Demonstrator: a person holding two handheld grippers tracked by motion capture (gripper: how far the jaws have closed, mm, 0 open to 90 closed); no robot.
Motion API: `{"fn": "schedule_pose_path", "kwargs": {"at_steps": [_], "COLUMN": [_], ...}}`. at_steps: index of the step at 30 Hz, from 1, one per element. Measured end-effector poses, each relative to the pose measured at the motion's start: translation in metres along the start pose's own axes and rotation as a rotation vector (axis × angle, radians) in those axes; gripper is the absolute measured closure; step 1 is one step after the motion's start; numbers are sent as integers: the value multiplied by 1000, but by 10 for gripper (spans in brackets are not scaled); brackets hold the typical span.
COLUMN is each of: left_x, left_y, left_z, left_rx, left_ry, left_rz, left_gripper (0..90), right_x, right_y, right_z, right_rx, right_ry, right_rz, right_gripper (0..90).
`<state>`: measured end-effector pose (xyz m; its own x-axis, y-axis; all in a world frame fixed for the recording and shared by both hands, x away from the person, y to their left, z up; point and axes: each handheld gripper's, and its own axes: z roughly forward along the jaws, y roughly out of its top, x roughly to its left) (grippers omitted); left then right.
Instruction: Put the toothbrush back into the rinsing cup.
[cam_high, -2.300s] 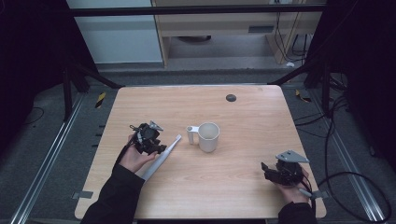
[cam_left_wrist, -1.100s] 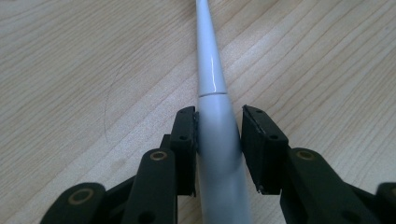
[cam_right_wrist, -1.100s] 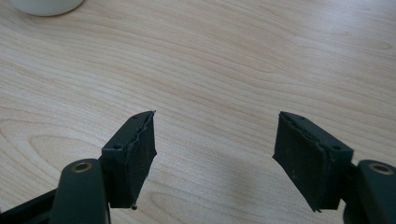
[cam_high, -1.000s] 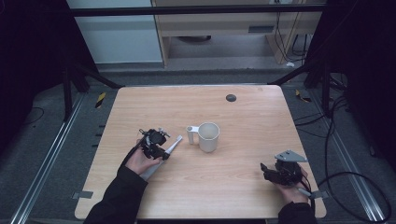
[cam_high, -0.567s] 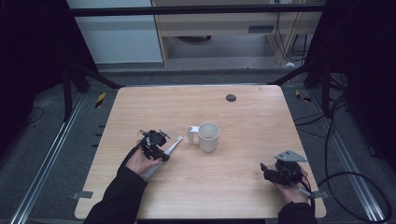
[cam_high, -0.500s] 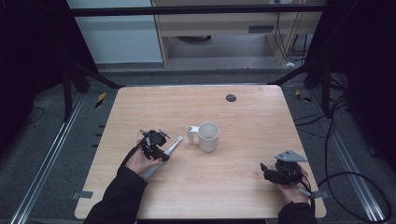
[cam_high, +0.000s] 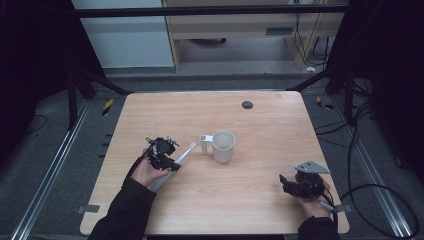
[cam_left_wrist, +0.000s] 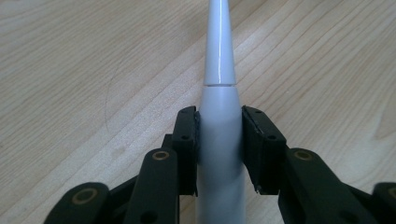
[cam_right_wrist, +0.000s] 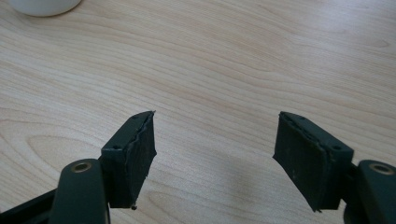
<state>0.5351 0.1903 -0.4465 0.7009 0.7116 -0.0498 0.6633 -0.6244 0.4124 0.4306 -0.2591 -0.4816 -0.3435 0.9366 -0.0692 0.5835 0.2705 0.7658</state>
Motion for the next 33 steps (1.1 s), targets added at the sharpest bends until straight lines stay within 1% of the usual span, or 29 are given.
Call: {"fn": "schedule_pose_path", "kwargs": {"at_steps": [1,4,12,14,17,20,24,26,29,33], "left_x": [-1,-1,-3,-3,-4,-6,-7,-8,-9,-11], "left_y": [0,-1,-2,-3,-3,-4,-5,-6,-7,-8], "left_z": [-2,-10,-28,-32,-38,-45,-54,-59,-66,-72], "left_rx": [-12,-30,-86,-109,-142,-179,-250,-289,-333,-389], "left_ry": [0,-1,4,5,14,24,35,41,55,71], "left_rz": [-4,-5,3,-3,2,6,3,-6,-3,-3], "left_gripper": [670,671,671,672,672,672,673,673,673,673], "right_x": [0,0,0,0,0,1,1,2,1,1], "right_y": [0,0,0,0,0,1,1,1,1,1], "right_z": [0,0,1,1,1,0,0,0,0,-1], "right_rx": [-1,-2,0,0,0,-2,-5,0,-5,-4], "right_ry": [2,3,-1,-1,-2,-5,-5,-2,-5,-5], "right_rz": [3,3,0,0,0,-6,-8,-4,-7,-2], "right_gripper": [289,289,289,289,289,289,289,289,289,289]}}
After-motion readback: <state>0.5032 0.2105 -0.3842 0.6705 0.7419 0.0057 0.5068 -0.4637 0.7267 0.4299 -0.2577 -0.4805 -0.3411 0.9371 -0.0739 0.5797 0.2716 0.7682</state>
